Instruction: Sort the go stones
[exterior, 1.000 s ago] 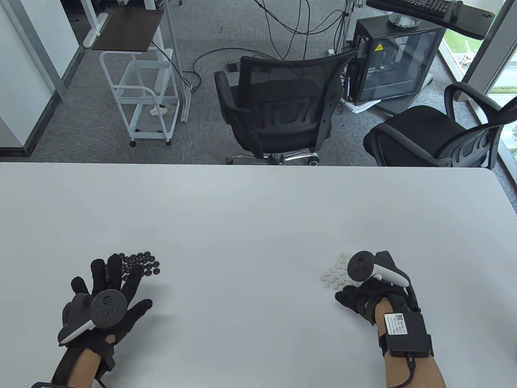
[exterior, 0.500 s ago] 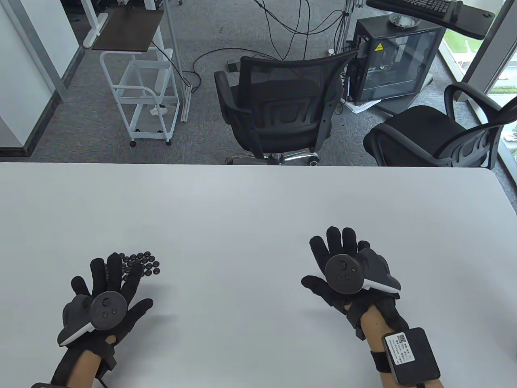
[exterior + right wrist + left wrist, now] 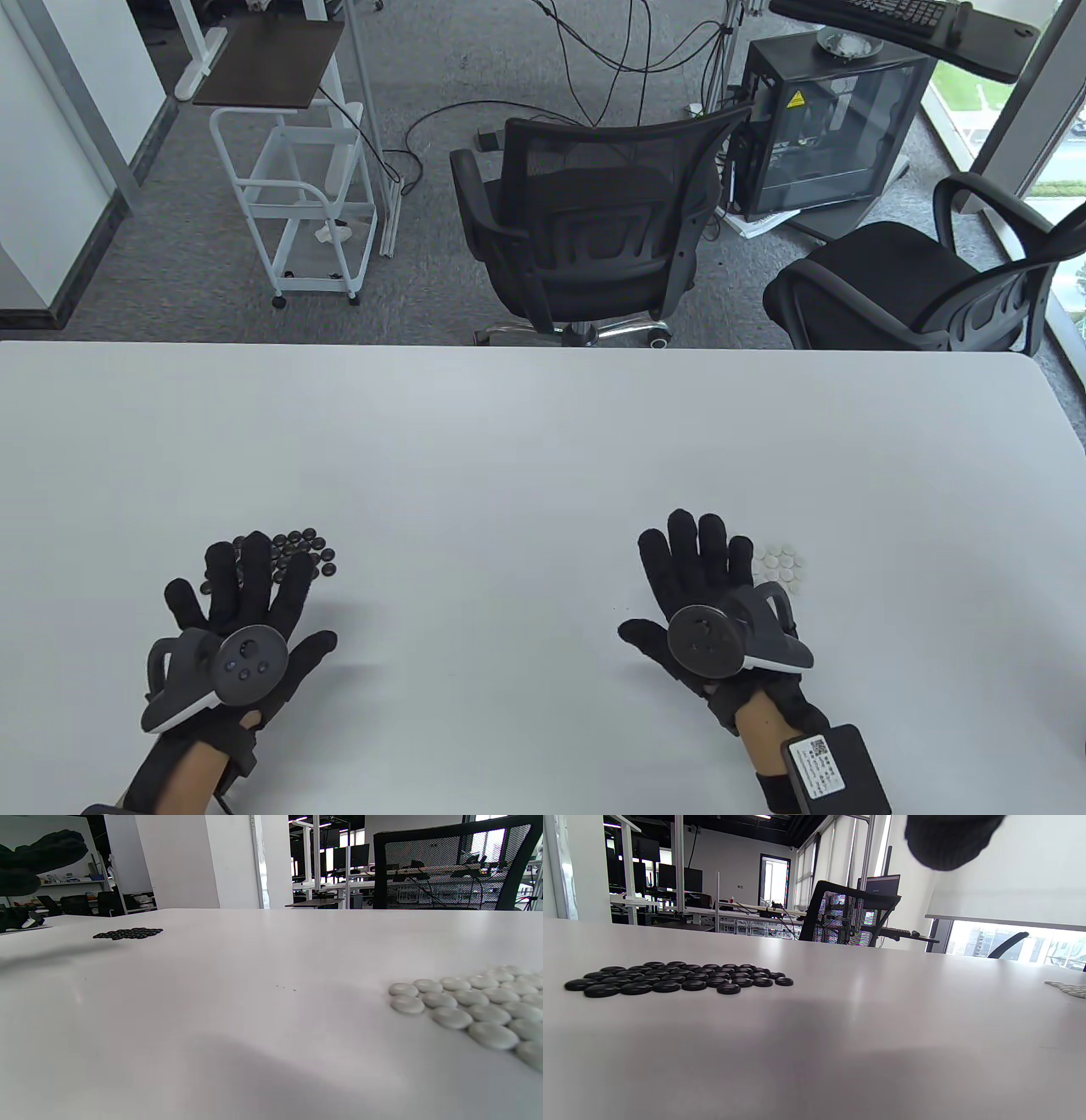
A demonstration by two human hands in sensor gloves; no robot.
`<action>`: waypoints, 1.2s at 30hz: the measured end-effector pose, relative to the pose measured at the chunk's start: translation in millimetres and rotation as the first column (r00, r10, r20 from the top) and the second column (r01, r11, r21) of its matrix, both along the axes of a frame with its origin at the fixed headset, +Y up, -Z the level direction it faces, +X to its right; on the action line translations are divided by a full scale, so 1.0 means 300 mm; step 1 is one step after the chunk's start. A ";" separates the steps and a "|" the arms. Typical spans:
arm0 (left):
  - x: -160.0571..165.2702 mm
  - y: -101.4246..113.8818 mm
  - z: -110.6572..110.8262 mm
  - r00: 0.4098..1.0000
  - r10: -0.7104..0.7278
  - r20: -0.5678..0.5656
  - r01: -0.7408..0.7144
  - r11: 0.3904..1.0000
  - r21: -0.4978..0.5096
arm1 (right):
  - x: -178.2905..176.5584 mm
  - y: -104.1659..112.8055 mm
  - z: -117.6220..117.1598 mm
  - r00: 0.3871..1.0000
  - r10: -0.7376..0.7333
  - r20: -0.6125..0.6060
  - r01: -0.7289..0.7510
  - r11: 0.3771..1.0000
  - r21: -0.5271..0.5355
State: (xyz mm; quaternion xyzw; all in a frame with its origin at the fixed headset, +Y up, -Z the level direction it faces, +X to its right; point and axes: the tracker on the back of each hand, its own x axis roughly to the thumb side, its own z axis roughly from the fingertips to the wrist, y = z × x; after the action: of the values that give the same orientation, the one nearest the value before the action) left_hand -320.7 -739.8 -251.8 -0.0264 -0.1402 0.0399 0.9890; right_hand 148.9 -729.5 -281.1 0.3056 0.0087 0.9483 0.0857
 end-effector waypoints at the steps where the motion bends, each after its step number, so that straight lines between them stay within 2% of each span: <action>1: 0.007 -0.006 0.000 1.000 -0.002 0.005 0.002 1.000 -0.006 | 0.008 -0.023 0.002 1.000 -0.001 0.005 0.001 1.000 -0.003; 4: 0.023 -0.021 -0.005 0.999 -0.026 0.021 0.026 0.999 -0.024 | 0.019 -0.071 0.006 1.000 0.024 0.013 -0.023 0.999 -0.049; 6: 0.031 -0.036 -0.011 0.997 -0.072 0.025 0.073 0.994 -0.075 | 0.029 -0.093 0.012 0.999 0.046 0.022 -0.044 0.996 -0.074; 16: 0.029 -0.057 -0.018 0.997 -0.077 0.021 0.079 0.991 -0.112 | 0.036 -0.104 0.034 0.989 0.137 0.050 -0.135 0.990 -0.038; 18: 0.022 -0.061 -0.020 0.996 -0.083 0.014 0.084 0.989 -0.124 | 0.037 -0.110 0.034 0.990 0.131 0.051 -0.127 0.989 -0.082; 23: 0.010 -0.065 -0.021 0.997 -0.079 0.003 0.079 0.984 -0.159 | 0.031 -0.122 0.032 0.989 0.144 0.044 -0.140 0.986 -0.086; 27: 0.006 -0.064 -0.019 0.997 -0.076 -0.002 0.075 0.983 -0.170 | 0.025 -0.138 0.025 0.992 0.118 0.053 -0.109 0.985 -0.136; 36: 0.004 -0.061 -0.018 0.998 -0.069 -0.002 0.068 0.985 -0.158 | 0.022 -0.139 0.025 0.989 0.141 0.053 -0.135 0.985 -0.111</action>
State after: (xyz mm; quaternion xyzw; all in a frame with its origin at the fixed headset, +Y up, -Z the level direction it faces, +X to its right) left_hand -319.3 -758.1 -257.2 -0.1091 -0.1320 0.0168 0.9851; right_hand 155.5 -771.2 -273.5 0.2705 0.0782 0.9589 0.0363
